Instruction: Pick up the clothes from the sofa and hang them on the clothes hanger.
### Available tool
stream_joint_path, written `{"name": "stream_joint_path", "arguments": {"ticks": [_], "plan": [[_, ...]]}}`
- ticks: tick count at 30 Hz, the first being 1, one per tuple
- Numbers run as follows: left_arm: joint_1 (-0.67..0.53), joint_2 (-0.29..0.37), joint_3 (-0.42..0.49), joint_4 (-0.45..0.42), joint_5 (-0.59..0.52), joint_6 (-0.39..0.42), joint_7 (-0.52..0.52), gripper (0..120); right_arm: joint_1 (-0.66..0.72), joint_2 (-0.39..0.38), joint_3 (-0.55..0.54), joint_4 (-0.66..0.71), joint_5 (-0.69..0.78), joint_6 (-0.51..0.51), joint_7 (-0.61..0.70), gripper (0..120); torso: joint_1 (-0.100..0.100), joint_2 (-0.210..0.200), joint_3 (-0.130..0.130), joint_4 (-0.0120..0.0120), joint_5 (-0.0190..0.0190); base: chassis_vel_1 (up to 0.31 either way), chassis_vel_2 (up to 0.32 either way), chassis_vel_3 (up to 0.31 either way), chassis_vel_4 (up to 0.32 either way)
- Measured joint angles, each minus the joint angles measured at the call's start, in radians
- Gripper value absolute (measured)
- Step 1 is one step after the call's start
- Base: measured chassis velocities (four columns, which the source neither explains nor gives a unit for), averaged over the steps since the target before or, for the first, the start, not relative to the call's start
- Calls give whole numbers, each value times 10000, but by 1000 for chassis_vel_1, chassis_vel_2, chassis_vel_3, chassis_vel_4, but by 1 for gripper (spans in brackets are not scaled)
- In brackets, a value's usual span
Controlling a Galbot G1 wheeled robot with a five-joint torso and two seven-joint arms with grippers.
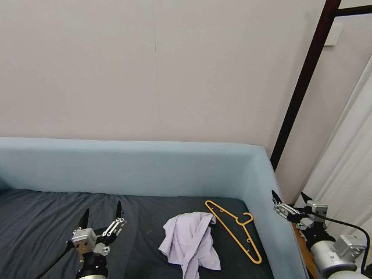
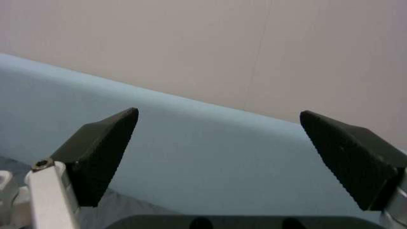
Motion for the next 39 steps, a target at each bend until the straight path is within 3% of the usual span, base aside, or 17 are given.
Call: {"name": "stream_joint_path", "arguments": {"ticks": [8,11,17,26,39], "plan": [[244,20,-151,-177,-6,-99,-97,100,1513,-614,-1410,-918,1249,-563,-16,100,0,0,0,9,3,0,0,0,0],[354,-84,-175,-337,26,-102,-106,100,2738,-919,-2429,-1636,2064,-640,-28,100,0,0,1,6,1,0,0,0,0],[506,-248,-157,-435,230,-103,-108,100,4043,-931,-3621,-2438,2813,-700,-117,100,0,-1,1,8,2,0,0,0,0],[871,-517,-142,-679,677,-239,-128,100,5696,-117,-5652,-3965,3931,-1555,976,100,0,-1,1,5,1,0,0,0,0],[1061,-474,-298,-730,737,-333,-278,100,7682,1720,-7013,-6308,4414,-2808,1974,100,0,0,0,7,-1,0,0,0,0]]}}
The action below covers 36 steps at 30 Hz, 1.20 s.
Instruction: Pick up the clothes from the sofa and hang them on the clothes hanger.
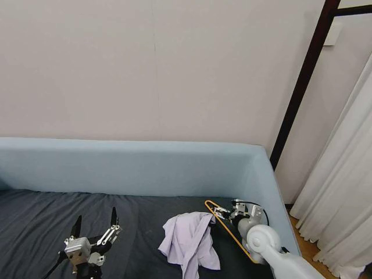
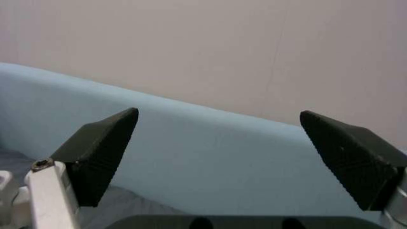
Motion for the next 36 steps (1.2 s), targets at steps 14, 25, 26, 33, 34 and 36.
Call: {"name": "stream_joint_path", "arguments": {"ticks": [14,25,26,33,34,36], "plan": [[111,45,4,141,6,-208,-138,100,774,1474,289,-2378,54,-618,409,100,-1,-1,0,-1,2,0,0,0,0],[79,129,2,330,23,-254,-173,100,826,2317,543,-3239,-266,-698,282,100,-1,0,-1,-1,2,0,0,0,0],[79,131,0,334,27,-259,-173,100,811,2359,549,-3244,-288,-702,273,100,-1,0,0,-1,2,0,0,0,0],[80,200,-37,338,35,-269,-188,100,666,2733,590,-3310,-580,-743,214,73,-1,0,0,-1,3,0,0,0,0],[80,200,-37,338,35,-269,-188,100,666,2733,590,-3310,-580,-743,214,73,-1,0,0,-1,3,0,0,0,0],[69,213,-40,355,35,-270,-192,100,632,2733,588,-3250,-626,-757,212,65,-1,0,0,-1,3,0,0,0,0]]}}
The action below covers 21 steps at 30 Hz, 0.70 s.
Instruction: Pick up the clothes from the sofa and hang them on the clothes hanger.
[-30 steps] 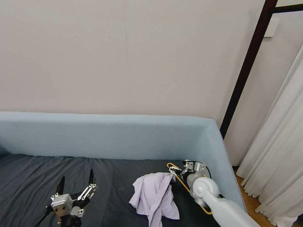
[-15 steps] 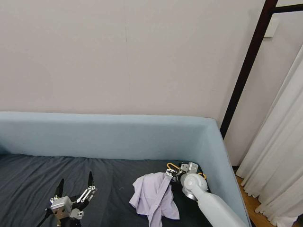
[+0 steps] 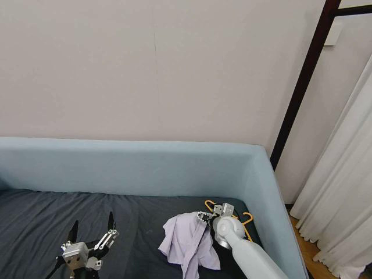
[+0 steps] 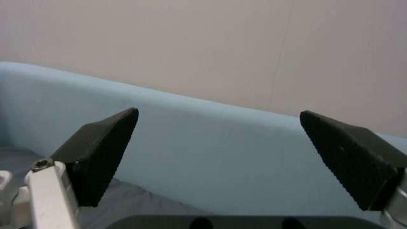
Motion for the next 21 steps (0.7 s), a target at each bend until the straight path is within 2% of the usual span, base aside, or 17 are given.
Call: {"name": "stream_joint_path", "arguments": {"ticks": [1,3,4,7,8,13,14,17,21], "plan": [[-4,0,0,5,0,0,-1,100,-10,-4,-1,21,-17,-3,-5,64,0,0,0,0,0,0,0,0,0],[-22,-6,17,29,0,0,-3,100,-39,-50,-15,74,-119,-12,-49,52,0,0,0,0,0,0,0,0,0],[-22,-6,17,29,0,0,-3,100,-39,-50,-15,74,-119,-12,-49,52,0,0,0,0,0,0,0,0,0],[-48,-41,55,51,11,0,-5,100,-73,-150,-59,78,-337,-9,-166,37,0,0,0,0,1,0,0,0,0],[-48,-41,55,51,11,0,-5,100,-73,-150,-59,78,-337,-9,-166,37,0,0,0,0,1,0,0,0,0],[-98,-66,69,132,18,-15,-10,100,-82,-209,-115,129,-444,77,-243,15,0,0,0,0,0,0,0,0,0],[-98,-66,69,132,18,-15,-10,100,-82,-209,-115,129,-444,77,-243,15,0,0,0,0,0,0,0,0,0],[-123,-46,63,193,16,-39,-22,100,-82,-206,-176,207,-518,209,-304,4,0,0,0,0,0,0,0,0,0],[-159,-4,56,220,-2,-39,-33,100,-112,-217,-202,232,-685,393,-424,0,0,0,0,1,1,0,0,0,0]]}}
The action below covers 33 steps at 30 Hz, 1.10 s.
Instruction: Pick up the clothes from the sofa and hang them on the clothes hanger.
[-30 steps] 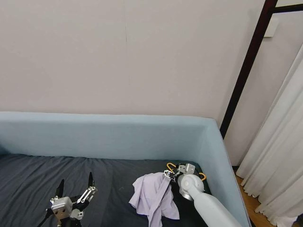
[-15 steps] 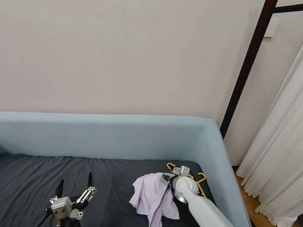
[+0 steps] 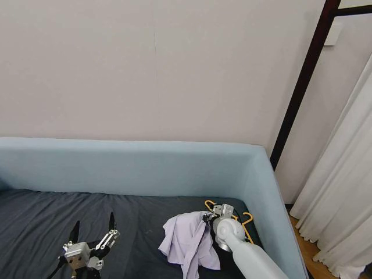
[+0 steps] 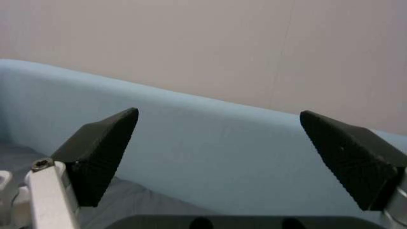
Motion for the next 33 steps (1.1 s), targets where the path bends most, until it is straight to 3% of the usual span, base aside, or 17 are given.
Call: {"name": "stream_joint_path", "arguments": {"ticks": [8,10,11,17,28,33], "plan": [[-85,71,8,75,-36,0,-18,100,-179,-399,-27,714,-155,815,-233,0,0,0,0,0,1,0,0,0,0],[-120,97,21,81,-47,-2,-24,100,-199,-838,-92,1342,-138,1342,-482,0,0,0,0,-1,0,0,0,0,0],[-148,125,29,82,-77,-11,-37,100,-87,-1503,-150,2275,161,1889,-779,0,0,0,1,-2,1,0,0,0,0],[-225,164,34,149,-151,-47,-45,100,385,-2330,-21,3743,925,2525,-1156,0,0,0,0,0,2,0,0,0,0],[-313,220,10,151,-291,-47,-45,100,1327,-3309,262,5635,1915,3040,-1712,0,1,0,0,-1,1,0,0,0,0],[-358,266,7,130,-342,-47,-45,100,2757,-4231,314,6163,2533,3102,-2512,0,0,0,0,-1,1,0,0,0,0]]}}
